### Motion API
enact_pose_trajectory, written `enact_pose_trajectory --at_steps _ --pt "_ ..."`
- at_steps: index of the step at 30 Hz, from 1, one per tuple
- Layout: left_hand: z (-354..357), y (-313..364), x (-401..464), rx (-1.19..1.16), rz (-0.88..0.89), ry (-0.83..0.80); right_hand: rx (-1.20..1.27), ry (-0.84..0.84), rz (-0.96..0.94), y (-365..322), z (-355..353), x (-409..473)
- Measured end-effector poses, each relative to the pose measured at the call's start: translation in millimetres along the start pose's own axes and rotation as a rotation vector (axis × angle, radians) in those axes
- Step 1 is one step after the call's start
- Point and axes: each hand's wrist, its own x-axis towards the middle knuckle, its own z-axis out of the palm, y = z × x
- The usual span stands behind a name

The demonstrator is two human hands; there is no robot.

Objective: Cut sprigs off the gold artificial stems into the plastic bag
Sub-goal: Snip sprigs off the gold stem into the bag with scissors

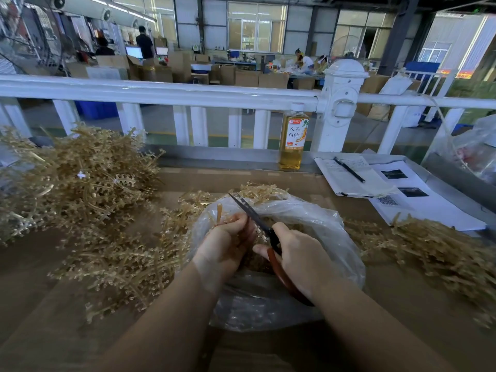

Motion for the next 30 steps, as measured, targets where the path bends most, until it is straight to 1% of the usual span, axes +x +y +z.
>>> enact_pose_trajectory --at_steps 3,8,15,30 --pt "0.2 0.6 0.9 -0.023 0.003 0.022 -0.017 -0.003 -0.006 0.7 0.6 -1.2" --pt "2.1 0.4 3.9 -0.091 -0.016 0.115 -0.048 0.021 -0.015 0.2 0.9 -2.5" --pt "4.0 0.9 0.9 -0.051 -0.036 0.076 -0.034 0.043 -0.008 -1.8 3.6 -2.7" --pt "0.5 1.5 4.3 -0.023 -0.064 0.044 -0.092 -0.006 -0.012 -4.2 -2.1 1.9"
